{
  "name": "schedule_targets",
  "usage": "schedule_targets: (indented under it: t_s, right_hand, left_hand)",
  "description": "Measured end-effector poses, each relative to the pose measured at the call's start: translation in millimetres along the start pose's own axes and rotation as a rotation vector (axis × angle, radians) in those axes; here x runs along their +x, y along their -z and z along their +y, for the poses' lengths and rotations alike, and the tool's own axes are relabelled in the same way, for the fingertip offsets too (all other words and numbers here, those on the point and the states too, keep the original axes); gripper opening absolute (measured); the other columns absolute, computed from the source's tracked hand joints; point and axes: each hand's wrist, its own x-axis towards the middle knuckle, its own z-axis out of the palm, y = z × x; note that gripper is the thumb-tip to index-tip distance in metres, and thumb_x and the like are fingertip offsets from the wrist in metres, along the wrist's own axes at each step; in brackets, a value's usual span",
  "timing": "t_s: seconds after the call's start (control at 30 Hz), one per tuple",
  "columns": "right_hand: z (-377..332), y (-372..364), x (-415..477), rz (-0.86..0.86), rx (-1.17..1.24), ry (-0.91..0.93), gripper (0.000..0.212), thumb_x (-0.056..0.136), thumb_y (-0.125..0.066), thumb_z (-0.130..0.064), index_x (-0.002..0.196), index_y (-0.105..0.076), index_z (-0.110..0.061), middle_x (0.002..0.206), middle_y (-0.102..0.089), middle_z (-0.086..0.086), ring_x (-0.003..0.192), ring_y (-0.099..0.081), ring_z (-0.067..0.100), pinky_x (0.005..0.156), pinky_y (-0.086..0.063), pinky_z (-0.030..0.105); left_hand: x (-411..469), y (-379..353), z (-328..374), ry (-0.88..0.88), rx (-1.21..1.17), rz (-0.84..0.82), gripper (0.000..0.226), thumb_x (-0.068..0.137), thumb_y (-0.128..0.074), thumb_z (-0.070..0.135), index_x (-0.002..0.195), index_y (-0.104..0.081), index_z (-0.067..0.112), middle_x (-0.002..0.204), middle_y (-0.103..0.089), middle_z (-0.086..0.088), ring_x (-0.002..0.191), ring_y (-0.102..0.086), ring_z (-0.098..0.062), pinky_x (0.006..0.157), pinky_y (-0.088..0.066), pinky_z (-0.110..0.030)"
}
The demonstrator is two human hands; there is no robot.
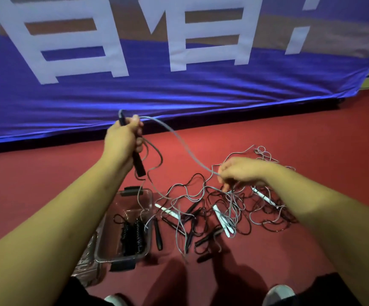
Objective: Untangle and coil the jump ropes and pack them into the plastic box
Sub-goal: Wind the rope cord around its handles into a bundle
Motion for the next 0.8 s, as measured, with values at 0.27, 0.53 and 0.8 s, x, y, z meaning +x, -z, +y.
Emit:
schedule_targets:
  t_s: [0.27, 0.53, 0.8]
  right_hand:
    - [-44.4, -10.2, -11.4, 0.076, 0.017, 0.382, 0.019, 0.100, -0.048, -0.008, 0.106, -0.066, -0.008, 0.058, -0.050, 0.003, 0.039, -0.039, 0.009, 0.040, -0.032, 0.018]
    - [-59.8, -4.2, -14.9, 0.122, 0.190, 0.455, 0.017, 0.094, -0.060, -0.012, 0.078, -0.058, -0.007, 0.049, -0.043, 0.000, 0.041, -0.033, 0.013, 0.042, -0.027, 0.020]
    - [-4.5, -4.9, -0.3, 0.040, 0.309, 0.095, 0.022, 0.099, -0.051, -0.016, 0.077, -0.056, -0.013, 0.066, -0.062, 0.003, 0.071, -0.066, 0.022, 0.071, -0.045, 0.031]
  left_hand:
    - [-7.7, 7.4, -0.1, -0.153, 0.544, -0.215, 0.020, 0.096, -0.062, 0.025, 0.115, -0.067, 0.023, 0.099, -0.072, -0.005, 0.053, -0.064, -0.016, 0.037, -0.030, -0.016]
    - [-34.8, -25.7, 0.1, 0.026, 0.334, -0.522, 0.018, 0.097, -0.058, 0.021, 0.081, -0.056, 0.013, 0.052, -0.042, 0.005, 0.037, -0.033, -0.008, 0.039, -0.018, -0.017]
    - [-4.9, 5.7, 9.0, 0.025, 0.171, -0.163, 0.022, 0.103, -0.049, 0.025, 0.089, -0.057, 0.010, 0.072, -0.055, -0.002, 0.037, -0.049, -0.009, 0.032, -0.025, -0.017]
